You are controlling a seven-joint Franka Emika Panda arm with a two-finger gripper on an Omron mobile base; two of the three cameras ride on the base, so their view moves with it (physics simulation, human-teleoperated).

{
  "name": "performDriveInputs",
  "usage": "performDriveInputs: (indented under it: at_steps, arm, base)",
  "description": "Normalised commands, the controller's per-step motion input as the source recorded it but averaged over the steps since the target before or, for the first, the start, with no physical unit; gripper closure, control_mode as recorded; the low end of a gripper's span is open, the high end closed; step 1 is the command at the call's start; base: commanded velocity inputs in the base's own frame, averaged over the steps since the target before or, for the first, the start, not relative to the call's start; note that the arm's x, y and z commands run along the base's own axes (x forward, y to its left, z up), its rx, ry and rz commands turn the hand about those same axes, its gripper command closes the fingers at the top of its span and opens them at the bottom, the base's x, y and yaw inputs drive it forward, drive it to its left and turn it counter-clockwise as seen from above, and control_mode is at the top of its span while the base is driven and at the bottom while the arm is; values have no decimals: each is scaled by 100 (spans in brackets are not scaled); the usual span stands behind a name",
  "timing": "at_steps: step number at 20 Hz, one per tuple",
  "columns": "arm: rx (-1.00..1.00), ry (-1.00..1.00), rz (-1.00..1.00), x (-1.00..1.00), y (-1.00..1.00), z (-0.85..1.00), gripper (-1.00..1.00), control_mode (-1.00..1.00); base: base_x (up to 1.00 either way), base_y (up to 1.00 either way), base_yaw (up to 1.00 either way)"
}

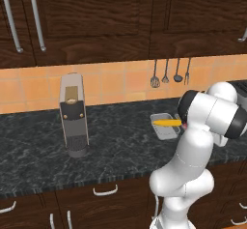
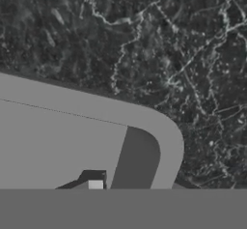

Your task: Take the meat container that has the steak and place it on the second highest rack of the freezer. Then take the vegetable container that has the corn and garlic and place it on the highest rack of the freezer.

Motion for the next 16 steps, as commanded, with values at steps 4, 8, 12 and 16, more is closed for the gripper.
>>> performDriveInputs:
  at_steps: [4,8,12,16]
  arm:
    - [0,0,0,0,0,0,100,-100]
    - [-2,-2,0,0,12,-1,100,-100]
    - [-12,-1,0,0,31,-12,100,-100]
    - [-19,0,-1,0,33,-27,100,-100]
  base:
    - [0,0,0]
    - [0,0,0]
    - [0,0,0]
    - [0,0,0]
